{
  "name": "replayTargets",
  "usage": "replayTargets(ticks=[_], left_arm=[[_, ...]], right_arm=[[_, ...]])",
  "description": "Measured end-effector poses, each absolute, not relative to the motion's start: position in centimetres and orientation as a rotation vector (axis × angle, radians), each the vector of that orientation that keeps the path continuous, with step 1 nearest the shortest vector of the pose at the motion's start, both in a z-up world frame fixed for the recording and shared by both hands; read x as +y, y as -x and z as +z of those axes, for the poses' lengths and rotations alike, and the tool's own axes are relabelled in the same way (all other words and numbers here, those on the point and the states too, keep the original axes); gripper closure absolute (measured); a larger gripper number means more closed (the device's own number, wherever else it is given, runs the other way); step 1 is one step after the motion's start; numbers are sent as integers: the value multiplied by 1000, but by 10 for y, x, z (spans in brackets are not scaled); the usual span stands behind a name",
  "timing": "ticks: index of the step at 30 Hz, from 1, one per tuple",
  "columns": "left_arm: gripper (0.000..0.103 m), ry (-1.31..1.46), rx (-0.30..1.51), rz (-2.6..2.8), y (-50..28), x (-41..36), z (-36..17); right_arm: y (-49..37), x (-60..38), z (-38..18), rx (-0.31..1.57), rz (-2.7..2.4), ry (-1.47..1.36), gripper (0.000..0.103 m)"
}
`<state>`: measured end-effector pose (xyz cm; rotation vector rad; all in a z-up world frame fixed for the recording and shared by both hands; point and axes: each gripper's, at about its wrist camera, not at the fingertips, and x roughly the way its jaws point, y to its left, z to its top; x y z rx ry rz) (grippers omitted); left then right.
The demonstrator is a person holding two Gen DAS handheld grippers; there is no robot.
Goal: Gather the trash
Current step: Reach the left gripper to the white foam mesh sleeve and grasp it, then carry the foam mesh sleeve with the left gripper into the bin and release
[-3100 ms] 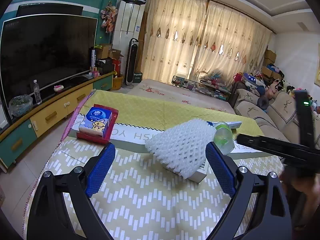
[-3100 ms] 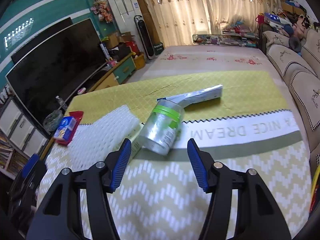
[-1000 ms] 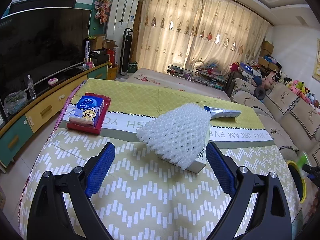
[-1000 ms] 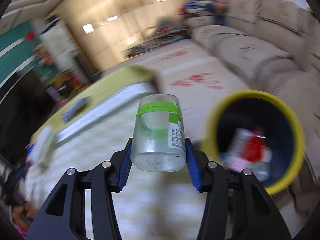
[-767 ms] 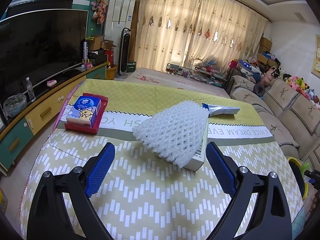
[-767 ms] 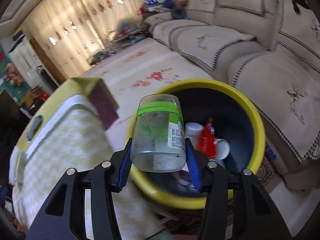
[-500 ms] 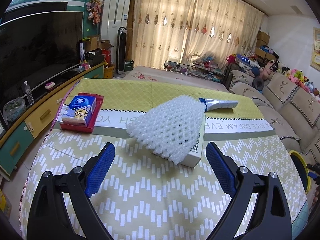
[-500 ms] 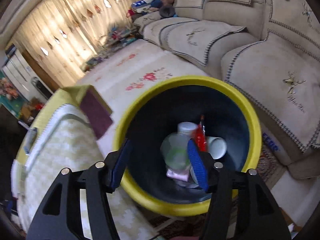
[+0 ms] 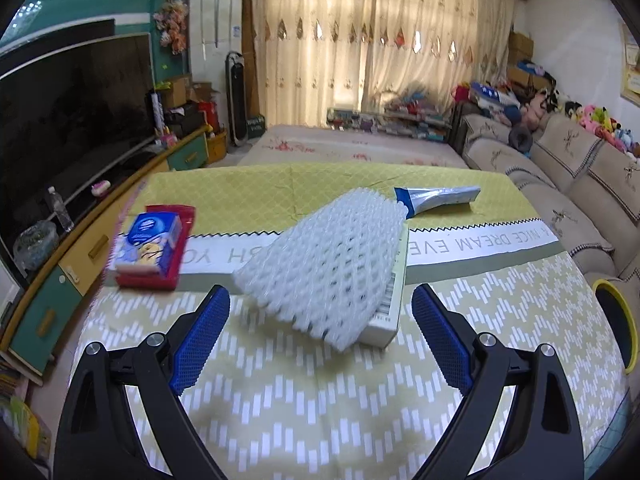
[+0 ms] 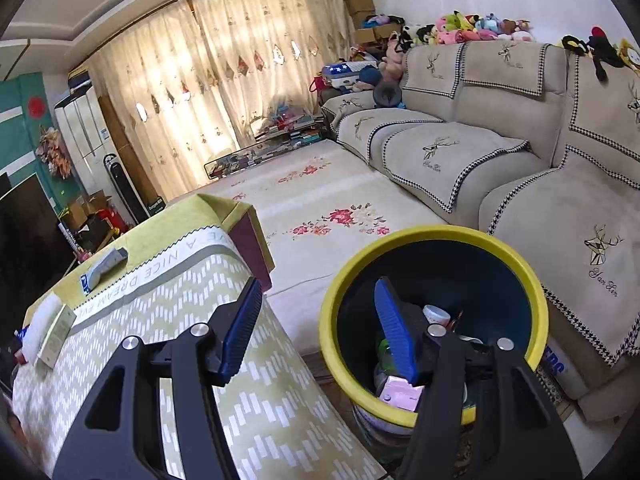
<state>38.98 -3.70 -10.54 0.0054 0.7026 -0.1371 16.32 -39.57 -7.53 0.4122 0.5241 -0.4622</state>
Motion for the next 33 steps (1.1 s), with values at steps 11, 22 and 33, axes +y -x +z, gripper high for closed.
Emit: replayTargets(ticks=[11, 22, 33], left_arm=[[12, -47, 831, -192, -447, -59, -125], [84, 43, 846, -171, -462, -44, -123], [90, -33, 697, -180, -426, -57, -77]], right_arm=[[-166, -387, -75, 520, -464, -352, 43], [-167, -385, -77, 524, -467, -355, 39], [-164, -388, -77, 519, -475, -366, 38]])
